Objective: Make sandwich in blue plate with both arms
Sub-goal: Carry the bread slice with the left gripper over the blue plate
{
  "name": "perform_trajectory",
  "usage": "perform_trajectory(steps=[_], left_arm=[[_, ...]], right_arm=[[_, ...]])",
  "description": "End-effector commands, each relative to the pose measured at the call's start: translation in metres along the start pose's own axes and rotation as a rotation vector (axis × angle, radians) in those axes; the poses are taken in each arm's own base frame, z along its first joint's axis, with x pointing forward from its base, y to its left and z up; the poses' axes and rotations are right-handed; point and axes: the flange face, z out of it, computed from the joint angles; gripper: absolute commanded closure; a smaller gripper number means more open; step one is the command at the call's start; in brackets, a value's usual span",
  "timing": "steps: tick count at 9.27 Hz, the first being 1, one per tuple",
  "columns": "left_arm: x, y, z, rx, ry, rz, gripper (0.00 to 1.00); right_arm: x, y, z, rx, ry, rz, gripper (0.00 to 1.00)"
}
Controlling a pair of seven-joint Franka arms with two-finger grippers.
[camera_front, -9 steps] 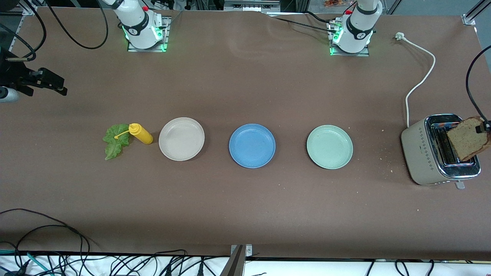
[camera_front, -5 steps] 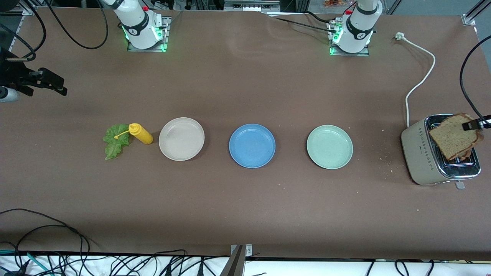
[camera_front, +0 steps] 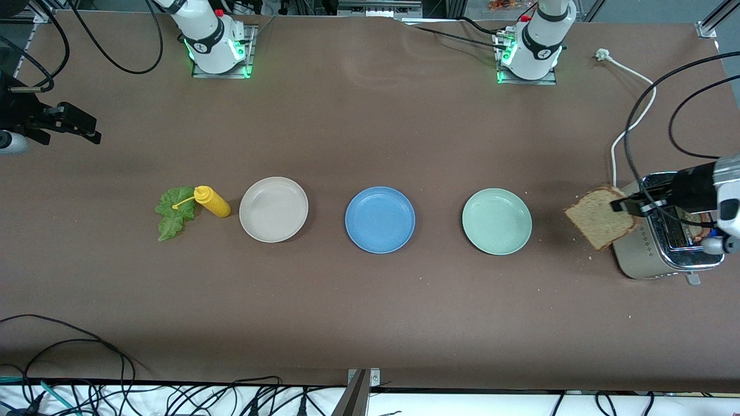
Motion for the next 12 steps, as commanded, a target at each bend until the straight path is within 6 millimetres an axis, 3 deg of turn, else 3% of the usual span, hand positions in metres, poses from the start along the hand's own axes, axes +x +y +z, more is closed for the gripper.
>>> perform_trajectory(steps=[1,4,7,10,12], left_arm=[[-0.012,0.052,0.042,-0.121,-0.022,-0.097,1.0],[-0.046,0.12,0.118,-0.188,-0.006,-0.11,1.0],[-0.095,0.181,0.187,-0.282,-0.035,-0.1,1.0],[-0.133,0.226,0.264,-0.259,-0.049,-0.085,1.0],[-0.145,0.244,0.301,-0.274,-0.013,-0.096,1.0]], right_arm=[[-0.003,0.001,-0.006,-0.009,0.0,0.008,0.0],[-0.003,0.001,-0.006,-0.007,0.0,0.008,0.0],[0.0,0.002,0.0,-0.016,-0.011,0.008,0.0],[-0.002,0.006,0.004,-0.012,-0.028,0.017,0.0],[0.003,0.007,0.012,-0.013,-0.048,0.003,0.0]])
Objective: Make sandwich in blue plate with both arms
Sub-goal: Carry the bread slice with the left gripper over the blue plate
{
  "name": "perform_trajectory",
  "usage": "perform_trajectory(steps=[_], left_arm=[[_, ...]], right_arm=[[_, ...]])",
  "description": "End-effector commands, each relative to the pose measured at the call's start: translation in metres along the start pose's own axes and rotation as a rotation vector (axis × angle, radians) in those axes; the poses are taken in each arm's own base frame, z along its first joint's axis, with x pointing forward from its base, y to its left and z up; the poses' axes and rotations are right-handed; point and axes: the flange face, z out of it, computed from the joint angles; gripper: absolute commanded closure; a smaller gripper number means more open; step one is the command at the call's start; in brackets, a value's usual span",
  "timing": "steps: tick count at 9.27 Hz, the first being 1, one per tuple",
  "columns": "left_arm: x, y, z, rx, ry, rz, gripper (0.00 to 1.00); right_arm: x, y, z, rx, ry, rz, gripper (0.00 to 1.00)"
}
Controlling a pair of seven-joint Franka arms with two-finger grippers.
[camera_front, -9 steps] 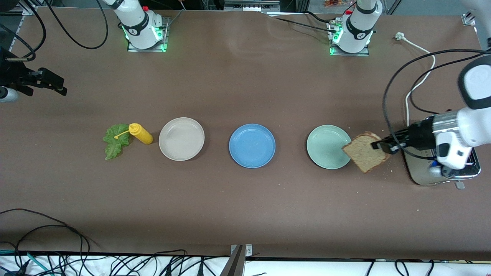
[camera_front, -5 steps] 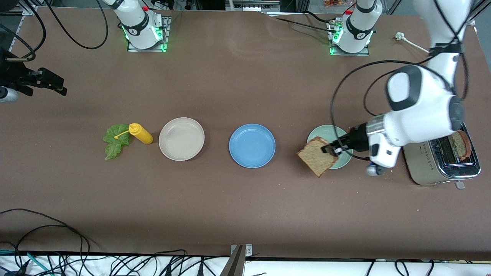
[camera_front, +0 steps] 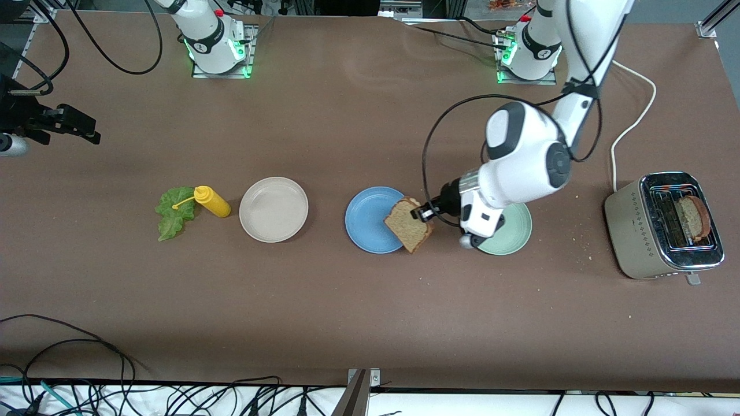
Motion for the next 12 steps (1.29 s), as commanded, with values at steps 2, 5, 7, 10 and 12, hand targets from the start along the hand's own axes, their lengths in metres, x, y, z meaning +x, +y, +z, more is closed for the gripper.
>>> perform_trajectory(steps=[2,5,7,10,12], left_arm=[[-0.019,0.014,0.061,-0.046,0.046,-0.023,1.0],[-0.029,0.013,0.093,-0.055,0.054,-0.035,1.0],[-0.034,0.012,0.105,-0.044,0.047,-0.034,1.0],[-0.038,0.013,0.113,-0.04,0.039,-0.038,1.0],[-0.043,0.015,0.116,-0.038,0.035,-0.032,1.0]], right_arm=[[0.005,-0.001,0.009,-0.015,-0.03,-0.002,0.0],[0.007,-0.001,0.012,-0.003,-0.037,-0.01,0.0],[0.008,0.001,0.014,-0.003,-0.037,-0.003,0.0],[0.022,0.0,0.037,-0.005,-0.07,0.003,0.0],[0.023,0.002,0.04,-0.003,-0.074,0.008,0.0]])
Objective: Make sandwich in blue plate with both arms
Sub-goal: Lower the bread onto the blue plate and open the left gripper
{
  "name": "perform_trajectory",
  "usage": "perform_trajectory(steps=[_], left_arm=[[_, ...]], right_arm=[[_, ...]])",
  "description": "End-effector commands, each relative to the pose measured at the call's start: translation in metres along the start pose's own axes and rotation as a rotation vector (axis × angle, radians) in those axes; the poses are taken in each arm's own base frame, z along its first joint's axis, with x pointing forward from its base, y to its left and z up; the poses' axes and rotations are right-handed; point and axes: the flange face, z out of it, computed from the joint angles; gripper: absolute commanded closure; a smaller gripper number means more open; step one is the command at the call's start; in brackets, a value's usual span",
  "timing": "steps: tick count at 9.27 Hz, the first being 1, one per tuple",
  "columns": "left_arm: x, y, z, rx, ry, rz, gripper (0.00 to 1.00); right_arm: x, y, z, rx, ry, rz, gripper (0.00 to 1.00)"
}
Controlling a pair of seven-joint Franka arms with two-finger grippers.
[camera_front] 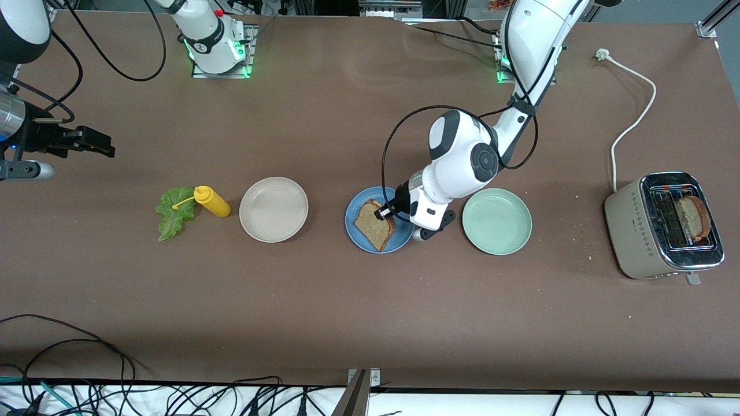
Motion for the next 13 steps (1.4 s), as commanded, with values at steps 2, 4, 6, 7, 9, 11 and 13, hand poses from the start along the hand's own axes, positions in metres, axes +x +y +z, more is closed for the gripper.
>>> perform_trajectory(steps=[2,4,6,7,9,11,13], left_arm=[[-0.007,0.005,0.014,-0.014,-0.017,-0.019,1.0],[-0.007,0.005,0.015,-0.011,-0.017,-0.014,1.0],[-0.006,0.005,0.014,-0.013,-0.017,-0.017,1.0],[-0.006,0.005,0.014,-0.012,-0.016,-0.015,0.92],[-0.003,0.003,0.013,-0.01,-0.015,-0.018,0.7],[-0.003,0.002,0.015,0.002,-0.014,-0.006,0.5],[-0.002,-0.002,0.016,0.016,-0.019,-0.004,0.24]], right_arm=[[0.001,0.0,-0.006,-0.002,0.007,0.008,0.0],[0.001,-0.001,-0.005,-0.002,0.006,0.008,0.0],[0.001,-0.001,-0.005,-0.002,0.006,0.007,0.0],[0.001,0.0,-0.005,-0.003,0.007,0.008,0.0],[0.002,-0.001,-0.005,-0.002,0.007,0.008,0.0],[0.002,-0.001,-0.005,-0.002,0.007,0.008,0.0],[0.002,-0.001,-0.005,-0.002,0.007,0.007,0.0]])
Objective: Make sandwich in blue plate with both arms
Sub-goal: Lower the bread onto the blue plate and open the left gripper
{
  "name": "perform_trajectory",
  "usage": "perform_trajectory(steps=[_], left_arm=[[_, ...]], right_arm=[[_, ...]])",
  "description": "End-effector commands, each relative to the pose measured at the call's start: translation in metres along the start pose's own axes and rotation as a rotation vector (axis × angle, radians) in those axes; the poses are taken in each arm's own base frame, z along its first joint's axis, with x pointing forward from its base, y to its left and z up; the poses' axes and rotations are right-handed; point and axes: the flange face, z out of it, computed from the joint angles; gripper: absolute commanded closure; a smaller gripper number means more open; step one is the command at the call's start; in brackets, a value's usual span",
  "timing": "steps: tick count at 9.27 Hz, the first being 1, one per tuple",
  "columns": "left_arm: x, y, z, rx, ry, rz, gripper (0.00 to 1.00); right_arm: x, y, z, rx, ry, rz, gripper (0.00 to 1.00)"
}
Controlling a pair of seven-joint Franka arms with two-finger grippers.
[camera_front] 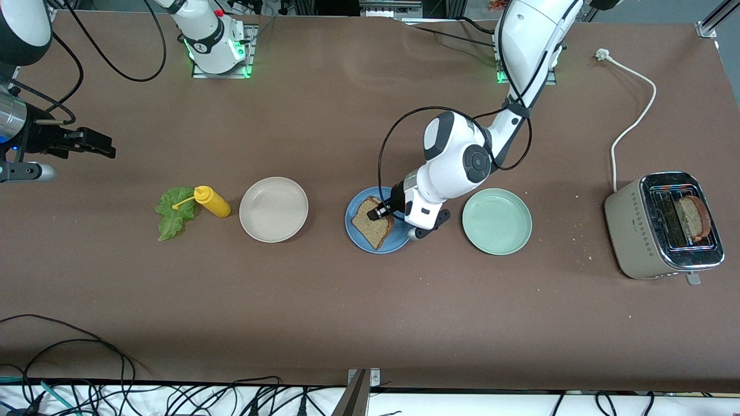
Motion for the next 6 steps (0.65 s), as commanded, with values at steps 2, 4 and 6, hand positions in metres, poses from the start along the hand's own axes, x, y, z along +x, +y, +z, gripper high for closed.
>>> perform_trajectory(steps=[2,4,6], left_arm=[[0.0,-0.005,0.006,0.071,-0.024,0.049,0.08],[0.002,-0.014,0.007,0.134,-0.05,0.063,0.0],[-0.001,-0.021,0.006,0.256,-0.073,0.116,0.0]], right_arm=[[0.001,-0.001,-0.005,-0.002,0.008,0.006,0.0],[0.001,0.0,-0.005,-0.002,0.008,0.006,0.0],[0.001,-0.001,-0.005,-0.002,0.008,0.005,0.0]])
